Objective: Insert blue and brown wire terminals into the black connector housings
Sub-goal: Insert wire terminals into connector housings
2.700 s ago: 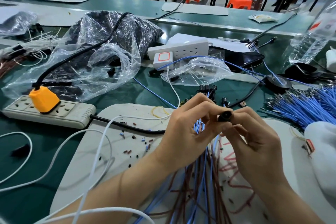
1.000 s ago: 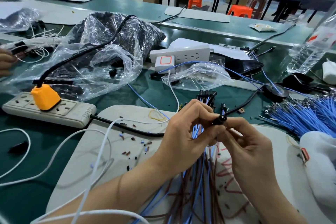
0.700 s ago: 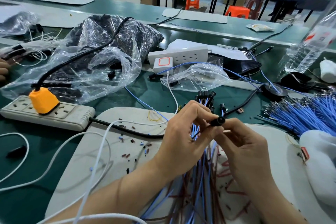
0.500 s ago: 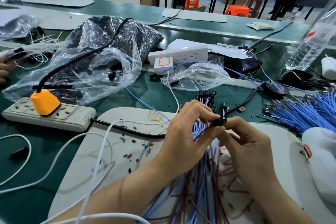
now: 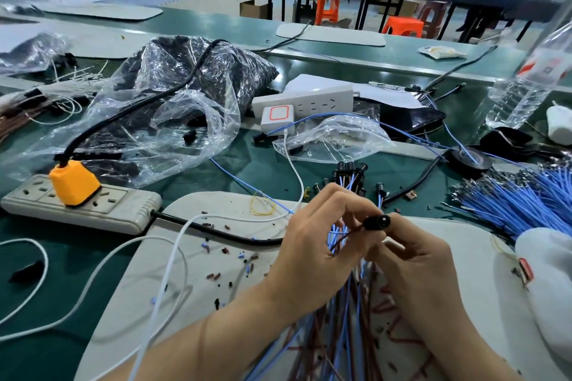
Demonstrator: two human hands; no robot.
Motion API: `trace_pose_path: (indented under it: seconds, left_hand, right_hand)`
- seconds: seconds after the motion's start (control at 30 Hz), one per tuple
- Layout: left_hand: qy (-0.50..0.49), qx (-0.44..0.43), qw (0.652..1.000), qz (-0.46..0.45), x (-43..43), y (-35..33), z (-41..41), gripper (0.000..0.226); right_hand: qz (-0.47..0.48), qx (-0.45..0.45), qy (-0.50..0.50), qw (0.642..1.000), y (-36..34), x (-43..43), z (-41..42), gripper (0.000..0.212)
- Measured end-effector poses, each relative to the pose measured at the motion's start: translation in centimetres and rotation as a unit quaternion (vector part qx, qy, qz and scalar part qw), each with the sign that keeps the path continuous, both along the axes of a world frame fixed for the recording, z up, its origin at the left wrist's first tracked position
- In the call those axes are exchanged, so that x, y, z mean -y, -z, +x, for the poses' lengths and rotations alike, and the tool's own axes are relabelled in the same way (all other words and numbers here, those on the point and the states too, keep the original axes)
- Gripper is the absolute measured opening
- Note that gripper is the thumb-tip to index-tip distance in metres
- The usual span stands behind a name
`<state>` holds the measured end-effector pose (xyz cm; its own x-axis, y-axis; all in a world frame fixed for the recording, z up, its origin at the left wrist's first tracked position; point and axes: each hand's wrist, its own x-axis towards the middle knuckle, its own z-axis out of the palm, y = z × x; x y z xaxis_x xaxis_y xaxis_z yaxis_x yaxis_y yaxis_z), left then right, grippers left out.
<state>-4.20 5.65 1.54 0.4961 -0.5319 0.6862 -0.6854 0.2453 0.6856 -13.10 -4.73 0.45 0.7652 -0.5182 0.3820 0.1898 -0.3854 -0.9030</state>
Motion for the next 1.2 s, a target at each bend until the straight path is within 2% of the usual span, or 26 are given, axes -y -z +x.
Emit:
trace_pose_path:
  seconds: [0.2, 0.53, 0.8, 0.9, 1.0, 1.03, 1.1, 1.2]
  left_hand:
    - [-0.016, 0.021, 1.0, 0.005, 0.0, -0.04, -0.12, 0.012]
    - [-0.01, 0.028, 0.999, 0.014, 0.09, 0.26, -0.09, 0.016]
    - [-0.021, 0.027, 0.999, 0.005, -0.02, 0.35, -0.03, 0.013]
    - [-0.023, 0.027, 0.999, 0.009, -0.05, 0.37, -0.06, 0.013]
    - [-0.016, 0.021, 0.999, 0.02, 0.01, 0.23, -0.15, 0.012]
    - [-0.017, 0.026, 0.999, 0.019, -0.06, 0.25, -0.12, 0.012]
    - [-0.01, 0.037, 0.999, 0.019, -0.08, 0.23, -0.15, 0.014]
    - [-0.003, 0.034, 0.999, 0.014, 0.02, 0.18, 0.07, 0.015]
  right_hand:
    - [-0.014, 0.009, 0.011, 1.0, -0.08, -0.24, 0.06, 0.014]
    - [-0.13, 0.01, 0.037, 0.991, -0.1, 0.06, 0.0, 0.02]
    - [-0.141, 0.008, 0.036, 0.989, -0.03, -0.43, 0.3, 0.018]
    - [-0.144, 0.011, 0.037, 0.989, 0.16, -0.5, 0.36, 0.028]
    - [-0.139, 0.009, 0.037, 0.99, 0.41, -0.4, 0.15, 0.014]
    - [-0.134, 0.013, 0.035, 0.99, 0.47, -0.44, 0.15, 0.007]
    - [-0.15, 0.035, 0.04, 0.987, 0.35, -0.57, 0.01, 0.007]
    - [-0.137, 0.071, 0.057, 0.986, -0.02, -0.63, -0.17, 0.016]
